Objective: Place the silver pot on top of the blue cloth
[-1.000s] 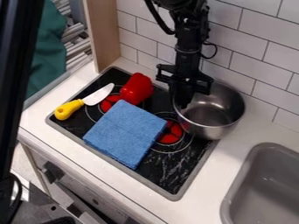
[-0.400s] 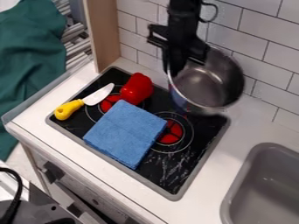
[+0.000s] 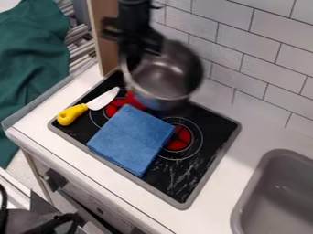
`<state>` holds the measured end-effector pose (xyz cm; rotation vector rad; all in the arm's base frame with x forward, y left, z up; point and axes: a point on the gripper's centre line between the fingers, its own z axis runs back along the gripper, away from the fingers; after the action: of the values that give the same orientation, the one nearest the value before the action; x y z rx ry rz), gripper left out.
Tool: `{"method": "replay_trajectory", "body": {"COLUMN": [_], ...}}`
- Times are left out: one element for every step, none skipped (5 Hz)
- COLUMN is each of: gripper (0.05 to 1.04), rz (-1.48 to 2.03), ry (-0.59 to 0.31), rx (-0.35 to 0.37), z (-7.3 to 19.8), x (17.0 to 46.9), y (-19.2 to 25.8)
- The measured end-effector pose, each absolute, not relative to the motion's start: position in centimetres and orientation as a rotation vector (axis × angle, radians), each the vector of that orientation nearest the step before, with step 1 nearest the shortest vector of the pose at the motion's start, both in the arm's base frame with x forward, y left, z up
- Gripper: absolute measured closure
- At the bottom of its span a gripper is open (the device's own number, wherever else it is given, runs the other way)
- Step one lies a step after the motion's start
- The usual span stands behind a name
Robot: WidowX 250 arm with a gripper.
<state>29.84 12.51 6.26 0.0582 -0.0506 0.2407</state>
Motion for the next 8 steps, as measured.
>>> {"method": "replay_trajectory", "body": {"gripper": [1.024, 1.024, 1.024, 1.024, 1.024, 1.024, 1.024, 1.024], "rz": [0.28, 0.225, 0.197, 0.194, 0.199, 0.183, 0.169, 0.151], "ry": [0.0, 0.038, -0.021, 0.001, 0.028, 0.067, 0.094, 0.142], "rx": [0.07, 0.07, 0.078, 0.062, 0.026, 0.006, -0.008, -0.02], "z": [5.1, 4.8, 6.3, 5.7, 4.2, 2.5, 1.5, 0.2], "x": [27.6, 25.5, 24.7, 23.7, 23.9, 25.0, 25.1, 25.3], "y": [15.1, 14.9, 14.1, 13.5, 13.2, 13.6, 13.3, 12.8]}}
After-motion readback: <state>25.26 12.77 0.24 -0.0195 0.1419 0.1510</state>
